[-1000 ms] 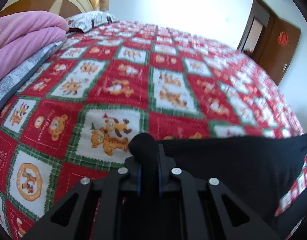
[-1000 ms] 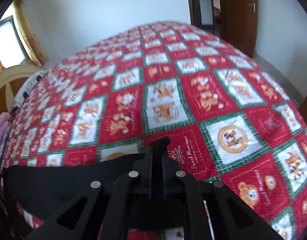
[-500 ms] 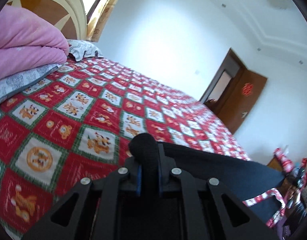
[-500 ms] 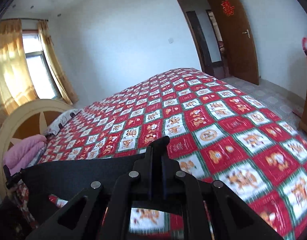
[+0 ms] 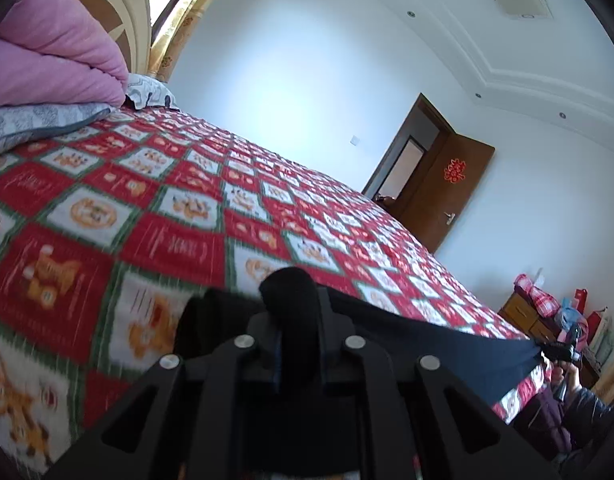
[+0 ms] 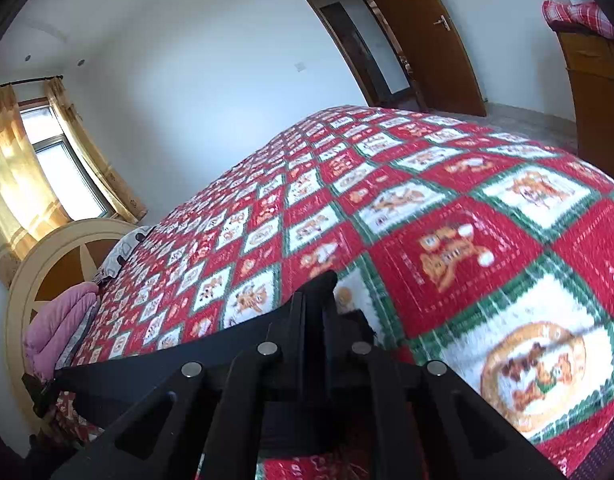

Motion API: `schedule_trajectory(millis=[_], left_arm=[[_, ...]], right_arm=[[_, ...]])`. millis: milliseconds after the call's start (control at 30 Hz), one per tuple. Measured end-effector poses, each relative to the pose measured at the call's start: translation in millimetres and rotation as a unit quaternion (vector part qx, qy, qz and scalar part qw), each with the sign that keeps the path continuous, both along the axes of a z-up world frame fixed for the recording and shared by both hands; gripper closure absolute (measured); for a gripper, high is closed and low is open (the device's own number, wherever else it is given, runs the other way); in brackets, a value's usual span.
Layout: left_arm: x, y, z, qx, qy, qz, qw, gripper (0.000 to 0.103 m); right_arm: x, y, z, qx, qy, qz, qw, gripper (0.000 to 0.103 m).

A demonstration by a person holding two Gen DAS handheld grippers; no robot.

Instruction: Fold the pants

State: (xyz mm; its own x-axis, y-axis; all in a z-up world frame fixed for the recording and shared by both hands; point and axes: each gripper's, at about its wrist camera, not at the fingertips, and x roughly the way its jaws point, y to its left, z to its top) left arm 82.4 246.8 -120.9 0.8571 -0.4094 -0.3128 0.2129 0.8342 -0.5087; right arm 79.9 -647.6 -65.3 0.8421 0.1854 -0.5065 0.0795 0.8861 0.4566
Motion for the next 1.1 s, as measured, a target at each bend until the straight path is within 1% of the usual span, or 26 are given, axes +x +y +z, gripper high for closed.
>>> schedule_trajectory(millis=[100, 200, 233, 367, 467, 500, 533, 633, 733, 800, 933, 1033, 1100], left_arm=[[-6, 1, -9, 0.01, 0.014, 0.001, 0.9998, 0.077], [-16, 4, -16, 0.017, 0.024, -0.003, 0.9996, 0.075], [-18, 4, -17, 0.021, 0.026, -0.004, 0.9994, 0.071], [-27, 10, -24, 0.033, 0.039, 0.001, 0.9987, 0.062], [-33, 18, -27, 0.034, 0.045, 0.008, 0.9984, 0.05], [-33, 20, -27, 0.035, 0.047, 0.013, 0.9982, 0.044], [-34, 22, -28, 0.033, 0.049, 0.018, 0.9981, 0.041], [-36, 27, -29, 0.028, 0.059, 0.016, 0.9978, 0.037], [-43, 35, -29, 0.032, 0.062, 0.019, 0.9974, 0.036], [-48, 41, -29, 0.026, 0.063, 0.027, 0.9973, 0.036], [-60, 58, -30, 0.001, 0.072, 0.047, 0.9963, 0.036], [-66, 65, -29, -0.036, 0.072, 0.044, 0.9958, 0.036], [-65, 63, -25, -0.065, 0.074, 0.03, 0.9947, 0.036]], right_arm=[[-4, 0, -6, 0.004, 0.003, 0.002, 1.0, 0.096], [-7, 1, -8, 0.003, 0.006, 0.002, 1.0, 0.096], [-7, 1, -9, 0.001, 0.009, 0.001, 1.0, 0.096], [-12, 4, -8, -0.005, 0.009, -0.002, 1.0, 0.095], [-18, 4, -8, -0.008, 0.008, -0.005, 1.0, 0.094], [-19, 3, -8, -0.008, 0.007, -0.006, 1.0, 0.094], [-21, 3, -8, -0.008, 0.008, -0.008, 1.0, 0.092], [-26, 3, -7, -0.015, 0.01, -0.015, 1.0, 0.089], [-34, 4, -3, -0.026, 0.012, -0.026, 0.999, 0.082], [-44, 4, 1, -0.027, 0.006, -0.033, 0.999, 0.081], [-66, 6, 11, -0.034, -0.011, -0.061, 0.997, 0.081], [-81, 10, 22, -0.03, -0.034, -0.084, 0.995, 0.081], [-88, 18, 32, -0.038, -0.048, -0.099, 0.993, 0.081]])
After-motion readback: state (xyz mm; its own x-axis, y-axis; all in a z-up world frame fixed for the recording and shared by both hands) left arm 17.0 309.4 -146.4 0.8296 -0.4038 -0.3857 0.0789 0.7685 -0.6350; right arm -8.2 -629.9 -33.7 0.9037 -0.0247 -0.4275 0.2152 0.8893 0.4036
